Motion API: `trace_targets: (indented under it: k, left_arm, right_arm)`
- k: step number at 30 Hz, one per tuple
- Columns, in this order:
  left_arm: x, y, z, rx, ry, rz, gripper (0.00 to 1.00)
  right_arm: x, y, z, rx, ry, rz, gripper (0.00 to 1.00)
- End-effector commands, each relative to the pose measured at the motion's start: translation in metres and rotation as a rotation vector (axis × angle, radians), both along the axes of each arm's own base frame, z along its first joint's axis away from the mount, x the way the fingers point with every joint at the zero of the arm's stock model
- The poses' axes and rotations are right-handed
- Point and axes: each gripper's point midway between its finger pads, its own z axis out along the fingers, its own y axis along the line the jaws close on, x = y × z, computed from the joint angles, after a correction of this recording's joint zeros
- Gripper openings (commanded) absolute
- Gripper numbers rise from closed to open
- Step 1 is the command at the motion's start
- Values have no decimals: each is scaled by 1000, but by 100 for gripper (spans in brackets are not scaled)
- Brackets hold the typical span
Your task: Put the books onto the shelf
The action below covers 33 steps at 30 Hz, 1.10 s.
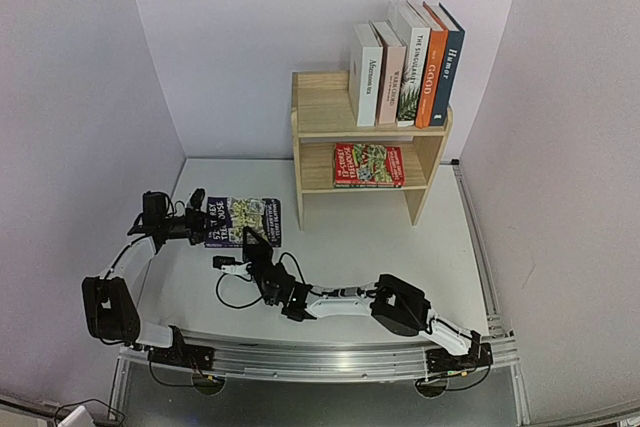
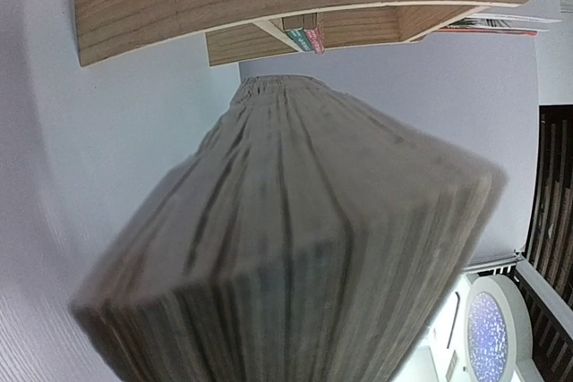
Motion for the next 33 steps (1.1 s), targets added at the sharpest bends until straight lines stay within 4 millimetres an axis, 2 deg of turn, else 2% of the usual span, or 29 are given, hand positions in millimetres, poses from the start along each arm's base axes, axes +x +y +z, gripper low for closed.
trace_targets:
  k: [1,2,5,6,9,12,13,16,18,21,25,29,33]
  left_arm:
    - [-3,-2,15,-12,-68,-26,2]
    - [-3,-2,15,-11,-69,-25,7]
    - [-1,0,12,33,-88,-5,85]
    - [1,2,10,74,-110,6,98]
    - [7,11,3,256,-179,28,100]
    - [19,22,7,386,-244,48,100]
    - [20,23,7,394,-247,47,100]
    - [19,22,4,392,-242,38,100]
    - [17,23,0,394,-238,36,100]
    - [15,23,0,399,-246,36,100]
    - [15,23,2,400,-255,36,100]
    - [15,23,2,399,-253,33,100]
    - [15,23,2,401,-251,31,100]
  right_arm:
    - [-5,-6,53,144,-24,10,0]
    - [-5,-7,55,147,-23,9,0]
    - [-7,-17,61,132,-7,6,0]
    - [-8,-22,63,115,4,3,0]
    - [-12,-45,63,37,58,-15,0]
    - [-19,-82,84,2,129,-26,0]
    - [-21,-92,79,-29,196,-20,0]
    - [-35,-135,103,3,433,21,0]
    - [-33,-163,117,20,522,4,0]
    - [-23,-206,154,30,483,-51,0]
    - [0,-252,194,95,447,-83,0]
    - [25,-274,197,20,411,-131,0]
    - [37,-283,204,40,430,-104,0]
